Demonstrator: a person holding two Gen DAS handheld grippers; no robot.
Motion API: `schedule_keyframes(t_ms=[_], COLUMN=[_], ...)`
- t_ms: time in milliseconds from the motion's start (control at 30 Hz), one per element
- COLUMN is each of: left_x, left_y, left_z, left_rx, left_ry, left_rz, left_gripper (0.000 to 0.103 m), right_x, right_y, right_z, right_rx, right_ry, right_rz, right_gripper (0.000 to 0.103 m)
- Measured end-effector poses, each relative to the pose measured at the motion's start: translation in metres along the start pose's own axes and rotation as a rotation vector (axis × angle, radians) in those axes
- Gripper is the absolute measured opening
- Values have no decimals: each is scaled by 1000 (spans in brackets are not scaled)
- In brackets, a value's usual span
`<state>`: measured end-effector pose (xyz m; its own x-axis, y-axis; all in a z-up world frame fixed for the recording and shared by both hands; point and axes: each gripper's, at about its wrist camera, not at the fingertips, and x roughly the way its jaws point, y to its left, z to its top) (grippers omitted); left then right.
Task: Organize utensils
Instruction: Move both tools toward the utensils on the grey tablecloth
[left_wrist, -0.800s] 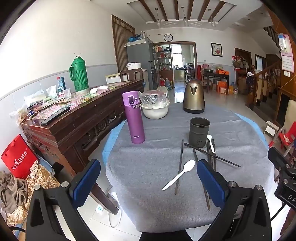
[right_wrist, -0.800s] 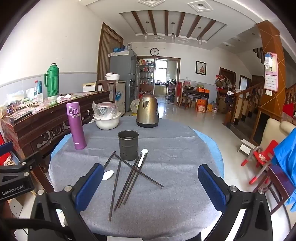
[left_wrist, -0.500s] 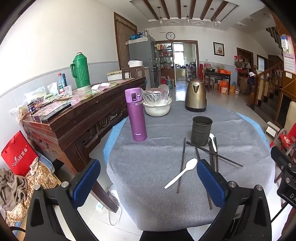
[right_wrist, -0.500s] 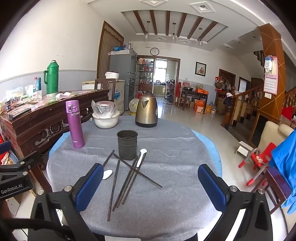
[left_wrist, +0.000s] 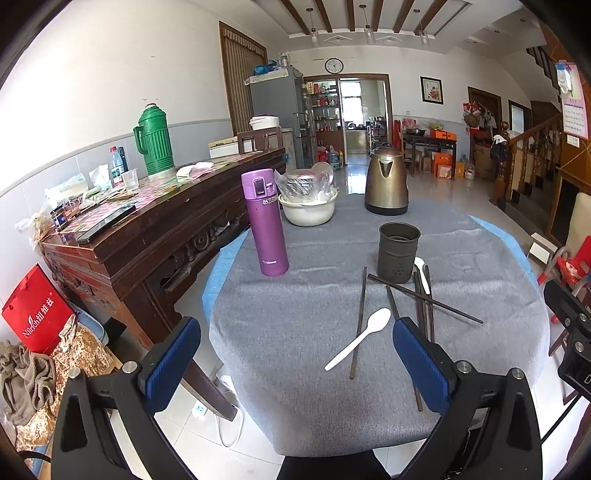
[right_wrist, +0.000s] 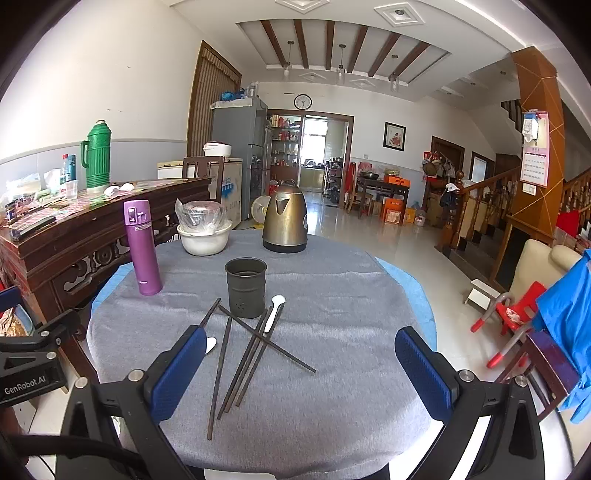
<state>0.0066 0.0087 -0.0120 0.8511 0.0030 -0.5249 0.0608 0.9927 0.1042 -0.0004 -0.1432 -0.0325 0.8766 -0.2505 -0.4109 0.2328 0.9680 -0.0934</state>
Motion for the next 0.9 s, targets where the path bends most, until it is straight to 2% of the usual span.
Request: schedule_keyframes(t_ms=[600, 900], left_x=[9, 29], left_y=[-19, -41], left_z=[9, 13], left_rx=[43, 104], left_ry=[14, 63], left_rz=[-1, -4], left_gripper=[103, 103], right_x=[12, 40], right_y=[-7, -30], right_z=[-5, -14], right_rx=[7, 73], right_ry=[52, 157], right_rz=[-8, 5], right_gripper=[103, 103])
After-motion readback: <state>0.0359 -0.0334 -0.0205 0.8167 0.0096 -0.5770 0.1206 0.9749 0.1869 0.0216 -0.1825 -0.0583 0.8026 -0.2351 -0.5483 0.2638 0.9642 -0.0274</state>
